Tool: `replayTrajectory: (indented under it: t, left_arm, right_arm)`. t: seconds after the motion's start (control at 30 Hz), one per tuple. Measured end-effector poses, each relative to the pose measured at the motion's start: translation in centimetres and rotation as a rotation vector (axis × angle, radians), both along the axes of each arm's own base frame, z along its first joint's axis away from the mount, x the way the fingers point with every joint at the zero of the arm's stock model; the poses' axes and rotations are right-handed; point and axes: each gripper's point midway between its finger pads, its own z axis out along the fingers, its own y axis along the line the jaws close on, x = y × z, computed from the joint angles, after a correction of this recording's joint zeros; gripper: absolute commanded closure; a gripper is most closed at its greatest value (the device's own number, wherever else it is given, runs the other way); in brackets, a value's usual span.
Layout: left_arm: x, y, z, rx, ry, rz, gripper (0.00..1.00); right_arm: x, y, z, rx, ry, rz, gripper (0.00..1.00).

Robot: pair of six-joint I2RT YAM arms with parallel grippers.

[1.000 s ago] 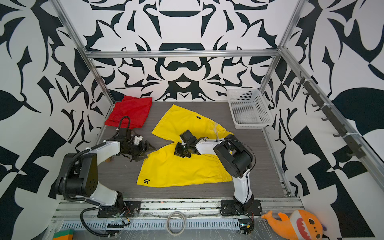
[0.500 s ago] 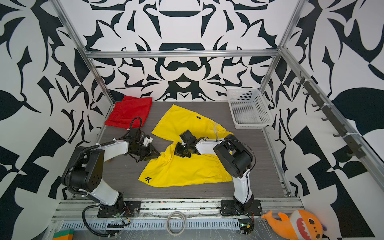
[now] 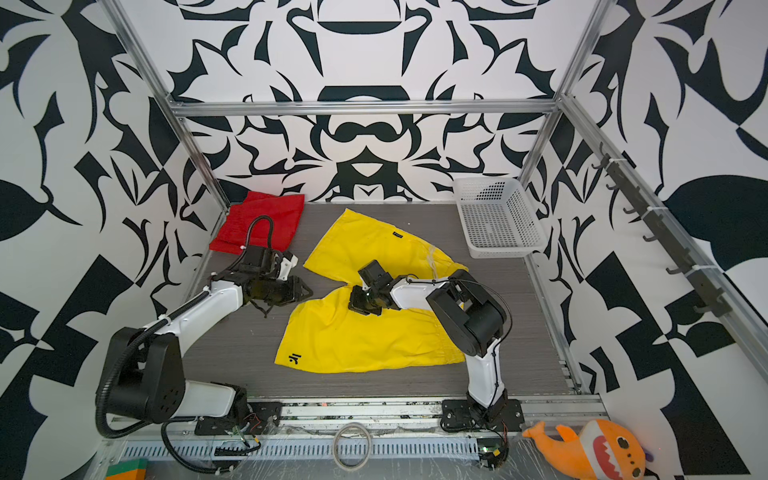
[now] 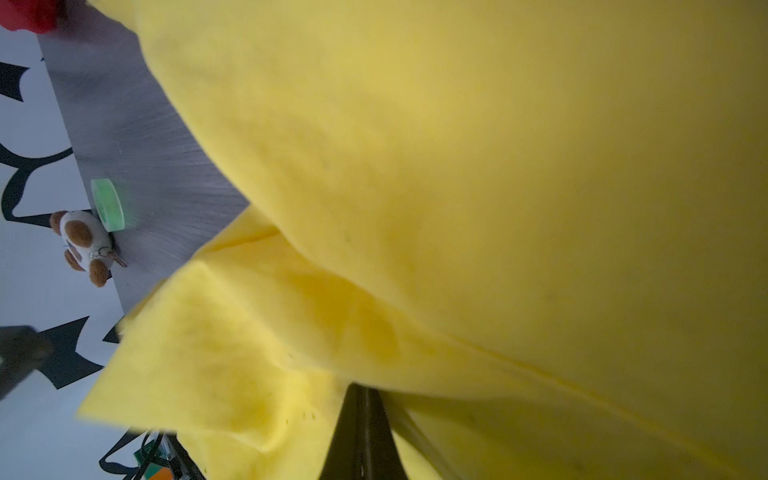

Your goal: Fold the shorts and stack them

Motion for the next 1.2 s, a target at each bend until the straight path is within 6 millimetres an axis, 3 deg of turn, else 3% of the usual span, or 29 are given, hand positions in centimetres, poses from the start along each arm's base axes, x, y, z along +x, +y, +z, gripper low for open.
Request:
replayTrajectory:
  t: [0.13,0.23,0.33,0.5,0.6,0.73,0.83,0.93,1.07,1.13,1.2]
  left_arm:
    - [0.8,0.2,1.5,0.088,-0.103,-0.138,0.38]
    - [1.5,0.2,1.4,0.143,-0.119,-0.227,0.28]
    - [1.5,-0.3,-0.1,0.199,-0.102,-0.335,0.24]
    - [-0.4,-1.8,-3.8,0.274,-0.058,-0.556,0.24]
    - [-0.5,-2.3,-5.2,0.287,-0.035,-0.634,0.37]
    - [0.3,-3.1,-6.0,0.317,-0.037,-0.692,0.80]
    - [0.7,-3.2,-5.3,0.386,-0.063,-0.705,0.98]
    - [1.1,-3.6,-2.9,0.492,-0.136,-0.686,1.00]
    - [1.4,-3.5,1.6,0.633,-0.298,-0.617,1.00]
    - [1.8,-2.3,2.7,0.705,-0.334,-0.550,1.00]
    - [1.9,-0.6,2.3,0.780,-0.314,-0.486,1.00]
  right_arm:
    - [0.0,0.0,0.0,0.000,-0.001,0.001,1.00]
    - [0.0,0.0,0.0,-0.001,-0.002,0.002,1.00]
    - [0.0,0.0,0.0,-0.001,-0.002,0.003,1.00]
    - [0.0,0.0,0.1,-0.003,-0.006,0.008,1.00]
    - [0.0,0.0,0.1,-0.004,-0.008,0.010,1.00]
    - [0.0,0.0,0.1,-0.003,-0.008,0.010,1.00]
    - [0.0,0.0,0.1,-0.003,-0.008,0.010,1.00]
    - [0.2,-0.1,0.0,0.005,-0.013,0.004,1.00]
    - [0.5,-0.2,0.1,0.014,-0.016,-0.007,1.00]
    - [0.5,-0.2,0.1,0.014,-0.016,-0.008,1.00]
    - [0.5,-0.2,0.1,0.016,-0.015,-0.007,1.00]
